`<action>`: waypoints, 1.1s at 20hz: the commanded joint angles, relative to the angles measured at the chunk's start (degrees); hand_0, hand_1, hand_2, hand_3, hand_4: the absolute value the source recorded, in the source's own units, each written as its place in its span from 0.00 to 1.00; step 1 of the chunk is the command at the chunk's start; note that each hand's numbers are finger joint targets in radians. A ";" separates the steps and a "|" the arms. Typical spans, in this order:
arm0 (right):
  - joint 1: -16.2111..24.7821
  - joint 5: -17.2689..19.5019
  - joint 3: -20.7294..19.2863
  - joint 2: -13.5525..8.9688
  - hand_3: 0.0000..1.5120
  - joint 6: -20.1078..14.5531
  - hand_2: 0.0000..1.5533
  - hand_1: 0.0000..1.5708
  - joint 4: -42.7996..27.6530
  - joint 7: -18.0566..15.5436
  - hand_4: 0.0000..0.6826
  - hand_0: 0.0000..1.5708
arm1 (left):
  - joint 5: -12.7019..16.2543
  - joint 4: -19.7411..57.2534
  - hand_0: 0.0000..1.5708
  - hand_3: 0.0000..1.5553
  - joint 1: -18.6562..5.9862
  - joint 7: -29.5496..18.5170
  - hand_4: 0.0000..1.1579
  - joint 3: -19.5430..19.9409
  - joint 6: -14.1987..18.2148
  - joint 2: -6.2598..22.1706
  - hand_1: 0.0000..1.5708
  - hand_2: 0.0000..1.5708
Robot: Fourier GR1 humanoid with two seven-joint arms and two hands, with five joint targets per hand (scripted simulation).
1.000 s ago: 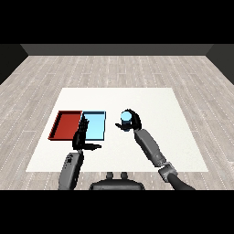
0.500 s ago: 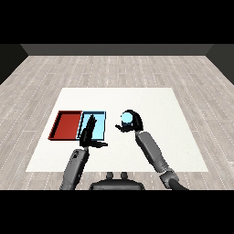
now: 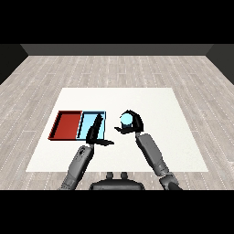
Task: Pick the blue can and put it in the blue box
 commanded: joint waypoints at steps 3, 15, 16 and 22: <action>-0.04 0.80 -0.89 0.57 0.94 0.92 0.93 0.90 -1.88 0.94 0.97 0.90 | 1.48 4.01 0.00 0.00 -4.45 2.48 0.00 0.83 -0.13 -0.05 0.00 0.00; 2.01 -1.52 8.69 0.59 0.93 -3.71 0.93 0.89 -4.75 -0.84 0.99 0.89 | 9.34 16.69 0.00 0.00 -9.77 -3.78 0.00 -10.54 7.87 -0.05 0.00 0.00; -0.38 -1.11 4.92 0.59 0.93 -1.43 0.93 0.89 -6.29 3.25 1.00 0.89 | 9.26 17.88 0.00 0.00 -9.00 -6.12 0.00 -10.55 7.67 -0.05 0.00 0.00; -2.61 -1.56 4.97 0.59 0.93 -0.53 0.93 0.89 -0.77 -0.09 0.97 0.89 | 10.14 16.82 0.00 0.00 -13.14 -0.71 0.00 -9.33 8.06 -0.05 0.00 0.00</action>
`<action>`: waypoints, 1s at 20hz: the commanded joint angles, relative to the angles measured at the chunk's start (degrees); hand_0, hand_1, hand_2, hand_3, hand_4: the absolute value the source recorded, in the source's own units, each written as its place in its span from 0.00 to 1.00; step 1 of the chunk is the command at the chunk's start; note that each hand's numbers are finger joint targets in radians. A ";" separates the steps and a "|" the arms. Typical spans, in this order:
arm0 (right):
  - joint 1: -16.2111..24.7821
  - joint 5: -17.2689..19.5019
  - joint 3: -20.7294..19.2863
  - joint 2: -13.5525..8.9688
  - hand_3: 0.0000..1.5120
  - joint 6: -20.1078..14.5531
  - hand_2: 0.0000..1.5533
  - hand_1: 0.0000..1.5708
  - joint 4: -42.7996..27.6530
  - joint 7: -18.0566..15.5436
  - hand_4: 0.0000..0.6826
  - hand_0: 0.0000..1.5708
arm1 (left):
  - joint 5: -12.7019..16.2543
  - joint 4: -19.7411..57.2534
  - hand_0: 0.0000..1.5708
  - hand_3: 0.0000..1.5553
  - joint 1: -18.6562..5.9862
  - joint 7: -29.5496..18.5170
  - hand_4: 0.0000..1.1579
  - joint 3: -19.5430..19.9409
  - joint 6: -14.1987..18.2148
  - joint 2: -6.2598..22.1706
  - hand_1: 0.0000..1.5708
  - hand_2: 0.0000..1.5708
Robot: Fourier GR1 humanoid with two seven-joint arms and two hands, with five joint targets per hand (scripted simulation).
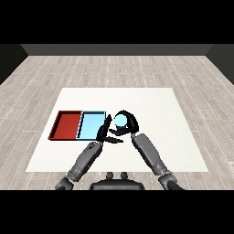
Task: Pick the blue can and put it in the blue box
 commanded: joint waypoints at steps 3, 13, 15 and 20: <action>0.34 0.13 1.27 0.02 0.92 0.23 0.92 0.89 -1.09 0.34 0.96 0.89 | 5.10 3.11 0.00 0.00 -2.69 -2.15 0.00 -4.80 2.40 0.00 0.00 0.00; -2.74 -2.71 7.20 0.02 0.92 -3.75 0.93 0.90 3.56 -1.81 0.92 0.90 | 6.04 2.95 0.00 0.00 -2.29 -2.63 0.00 -7.65 4.83 0.01 0.00 0.00; -3.20 -1.79 6.66 0.02 0.92 -2.67 0.93 0.89 6.25 -4.43 0.90 0.89 | 5.21 1.05 0.00 0.00 -1.45 -3.12 0.00 -6.27 1.41 0.01 0.00 0.00; -5.44 -3.08 9.14 0.02 0.92 -4.18 0.91 0.81 2.76 -0.02 0.90 0.81 | -6.23 5.02 0.17 0.00 -3.69 -1.54 0.49 -6.26 9.90 0.00 0.17 0.33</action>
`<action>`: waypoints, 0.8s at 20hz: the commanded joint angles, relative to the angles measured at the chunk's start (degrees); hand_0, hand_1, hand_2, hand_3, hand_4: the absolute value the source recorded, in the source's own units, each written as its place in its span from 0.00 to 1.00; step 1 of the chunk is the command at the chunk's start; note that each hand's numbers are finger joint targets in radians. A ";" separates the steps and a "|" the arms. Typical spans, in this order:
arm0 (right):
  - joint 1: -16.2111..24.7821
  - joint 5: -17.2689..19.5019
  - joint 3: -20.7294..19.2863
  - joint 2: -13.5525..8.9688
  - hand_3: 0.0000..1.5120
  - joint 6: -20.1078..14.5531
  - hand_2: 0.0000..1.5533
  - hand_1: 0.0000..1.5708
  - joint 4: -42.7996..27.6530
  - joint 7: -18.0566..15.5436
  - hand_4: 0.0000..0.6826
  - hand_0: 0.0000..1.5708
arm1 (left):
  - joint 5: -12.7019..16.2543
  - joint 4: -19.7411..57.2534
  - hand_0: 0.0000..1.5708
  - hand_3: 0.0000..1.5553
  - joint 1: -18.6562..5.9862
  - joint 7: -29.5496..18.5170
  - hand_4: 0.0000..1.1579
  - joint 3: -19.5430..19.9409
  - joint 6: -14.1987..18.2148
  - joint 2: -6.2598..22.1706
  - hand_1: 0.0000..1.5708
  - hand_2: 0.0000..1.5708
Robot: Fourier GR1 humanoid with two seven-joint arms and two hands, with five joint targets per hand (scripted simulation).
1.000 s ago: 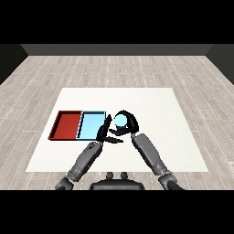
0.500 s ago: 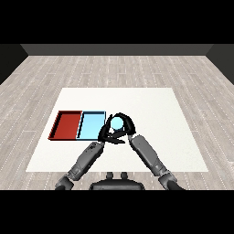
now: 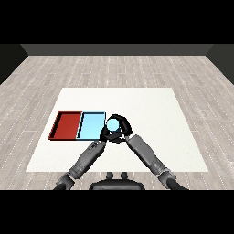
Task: Pick the blue can and put it in the blue box
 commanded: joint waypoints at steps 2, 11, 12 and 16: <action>-1.62 -1.83 3.99 0.01 0.92 -2.48 0.93 0.90 0.96 -0.81 0.88 0.90 | -6.56 1.38 0.26 0.19 0.14 2.28 0.49 -3.26 7.26 -0.04 0.26 0.36; -3.73 -4.45 8.73 -0.07 0.92 -6.63 0.94 0.93 -1.00 1.28 0.87 0.93 | -4.71 1.61 0.00 0.00 -4.07 1.20 0.61 -1.22 11.26 0.06 0.00 0.04; -3.61 -6.51 10.91 -0.07 0.92 -7.44 0.94 0.93 -0.13 -0.92 0.88 0.93 | -2.88 -1.37 0.29 0.22 -1.92 3.02 0.62 -0.70 11.47 0.06 0.29 0.41; -2.13 -5.90 6.61 -0.07 0.92 -1.94 0.94 0.92 3.22 -3.88 0.88 0.92 | -3.66 2.17 0.52 0.46 -3.86 2.12 0.59 -2.17 13.83 0.05 0.52 0.54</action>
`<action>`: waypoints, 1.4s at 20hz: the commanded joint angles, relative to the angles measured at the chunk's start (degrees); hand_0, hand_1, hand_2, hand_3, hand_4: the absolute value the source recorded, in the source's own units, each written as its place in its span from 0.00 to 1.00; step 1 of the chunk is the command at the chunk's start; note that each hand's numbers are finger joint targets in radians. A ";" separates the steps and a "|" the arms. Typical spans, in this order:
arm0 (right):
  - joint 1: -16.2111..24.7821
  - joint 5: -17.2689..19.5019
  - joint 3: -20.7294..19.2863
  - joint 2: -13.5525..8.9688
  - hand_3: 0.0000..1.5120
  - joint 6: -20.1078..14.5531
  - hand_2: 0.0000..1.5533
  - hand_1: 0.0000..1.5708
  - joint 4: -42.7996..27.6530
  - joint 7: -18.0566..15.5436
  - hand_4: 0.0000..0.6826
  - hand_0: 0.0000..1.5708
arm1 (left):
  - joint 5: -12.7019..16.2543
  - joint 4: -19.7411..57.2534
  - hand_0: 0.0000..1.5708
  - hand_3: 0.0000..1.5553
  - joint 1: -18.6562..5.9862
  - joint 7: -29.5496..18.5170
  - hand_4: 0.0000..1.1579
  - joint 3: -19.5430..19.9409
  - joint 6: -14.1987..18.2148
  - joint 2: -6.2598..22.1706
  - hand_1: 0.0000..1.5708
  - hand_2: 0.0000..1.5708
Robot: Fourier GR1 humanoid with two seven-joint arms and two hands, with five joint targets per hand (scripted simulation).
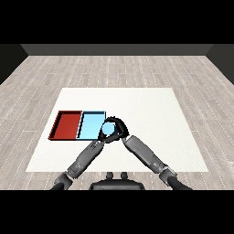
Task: Pick the blue can and put it in the blue box
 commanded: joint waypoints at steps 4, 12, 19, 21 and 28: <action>2.62 -0.56 1.56 1.40 0.92 -0.09 0.94 0.92 -2.37 0.65 0.87 0.92 | 2.84 1.42 0.37 0.32 -1.27 -2.97 0.57 -1.52 1.75 -2.03 0.37 0.45; 2.88 -6.21 -2.78 1.40 0.88 3.81 0.88 0.81 -1.87 -1.94 0.61 0.81 | 7.94 3.35 0.91 0.64 0.63 -6.48 0.59 2.08 -5.47 -2.08 0.91 0.86; 3.00 -3.24 -3.33 1.45 0.00 2.40 0.00 0.00 -3.87 3.79 0.00 0.00 | 9.10 2.91 1.00 0.93 -0.84 -1.25 0.95 1.36 -3.45 -2.12 1.00 0.97; 5.65 -1.08 -4.94 -0.15 0.00 3.60 0.00 0.00 -9.36 7.50 0.00 0.00 | 6.83 0.36 1.00 0.93 1.71 0.14 0.95 3.37 -4.68 -2.12 1.00 0.97; 3.08 -3.12 -3.53 1.47 0.00 -0.06 0.00 0.00 -6.09 5.22 0.00 0.00 | 7.64 0.93 1.00 0.96 -0.64 -0.70 0.98 -1.32 0.62 -2.15 1.00 1.00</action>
